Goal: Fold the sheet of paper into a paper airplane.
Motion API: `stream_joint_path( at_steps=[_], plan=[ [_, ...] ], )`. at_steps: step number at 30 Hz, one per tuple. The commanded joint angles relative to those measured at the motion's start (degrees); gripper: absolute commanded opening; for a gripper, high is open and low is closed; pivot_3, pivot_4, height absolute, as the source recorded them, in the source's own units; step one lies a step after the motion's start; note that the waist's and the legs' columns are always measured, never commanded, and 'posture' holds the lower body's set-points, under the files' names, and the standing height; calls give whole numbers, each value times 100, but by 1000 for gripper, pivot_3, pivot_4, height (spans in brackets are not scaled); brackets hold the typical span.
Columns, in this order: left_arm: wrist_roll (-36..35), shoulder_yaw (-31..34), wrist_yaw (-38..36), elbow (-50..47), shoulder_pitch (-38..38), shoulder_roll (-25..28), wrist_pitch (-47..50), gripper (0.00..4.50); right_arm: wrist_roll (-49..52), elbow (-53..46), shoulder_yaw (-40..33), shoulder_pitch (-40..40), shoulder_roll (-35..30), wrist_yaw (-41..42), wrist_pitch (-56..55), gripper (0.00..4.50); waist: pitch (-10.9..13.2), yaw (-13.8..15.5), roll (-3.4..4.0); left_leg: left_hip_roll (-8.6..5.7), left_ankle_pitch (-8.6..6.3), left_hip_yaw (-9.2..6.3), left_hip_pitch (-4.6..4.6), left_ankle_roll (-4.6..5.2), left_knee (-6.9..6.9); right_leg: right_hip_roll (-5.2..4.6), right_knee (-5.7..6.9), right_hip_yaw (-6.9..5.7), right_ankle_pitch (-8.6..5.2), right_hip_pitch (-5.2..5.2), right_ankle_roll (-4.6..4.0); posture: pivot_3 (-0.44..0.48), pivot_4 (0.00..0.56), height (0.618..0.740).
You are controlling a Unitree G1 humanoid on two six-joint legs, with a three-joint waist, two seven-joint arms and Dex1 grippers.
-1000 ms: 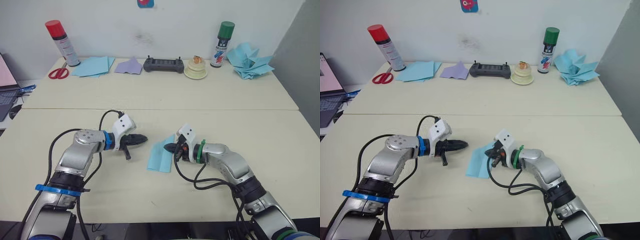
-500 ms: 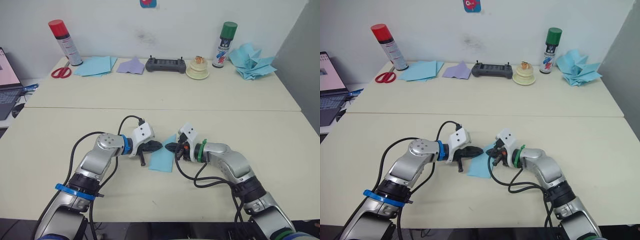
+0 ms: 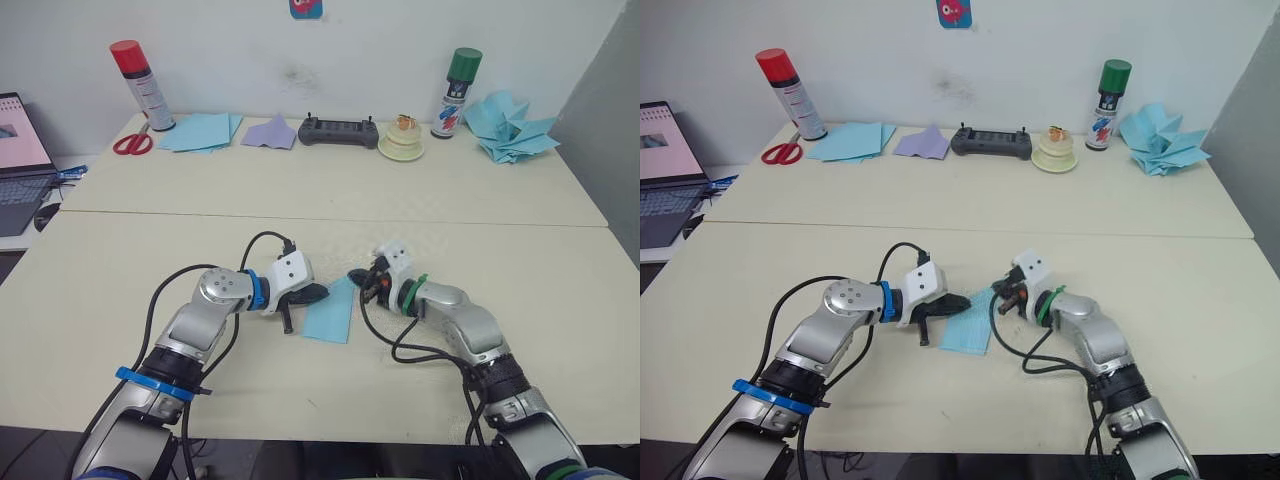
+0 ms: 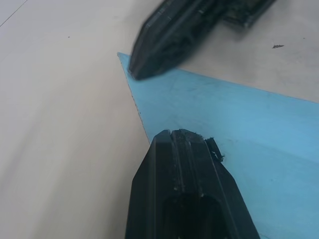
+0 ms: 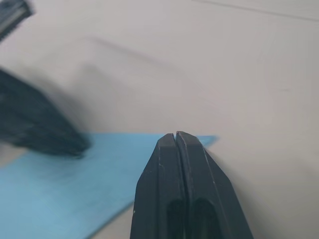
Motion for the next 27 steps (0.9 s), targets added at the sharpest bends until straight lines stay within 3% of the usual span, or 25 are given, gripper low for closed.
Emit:
stream_joint_path(
  at_steps=[1,5,13,21,27],
  plan=[
    [202,-202,-66,252,145,18,62,0,-154,352,-440,-81,53,-526,-35,27,-1,0,1,0,0,0,0,0,-1,0,1,0,1,0,-1,0,150,740],
    [219,-193,-15,329,93,-20,38,0,-160,172,-425,-68,-32,-399,-167,27,-1,13,2,0,0,-2,0,0,0,0,3,-2,1,1,-2,0,150,740],
    [186,-187,-40,294,129,-47,79,0,379,-1295,-18,217,-359,877,-4,27,2,23,7,-1,0,-3,-3,0,-2,-1,2,-3,1,-2,-2,0,150,740],
    [196,-187,-71,267,125,-12,105,0,-214,-1165,810,478,-682,1050,300,27,-2,25,6,-2,0,-1,-3,0,0,-1,1,-1,1,-1,-2,0,150,740],
    [191,-173,-103,231,144,41,144,0,78,-1583,1090,761,-942,1641,863,27,-4,26,4,-1,0,-3,0,0,0,-1,1,-4,-1,2,1,0,150,740]
  ],
)
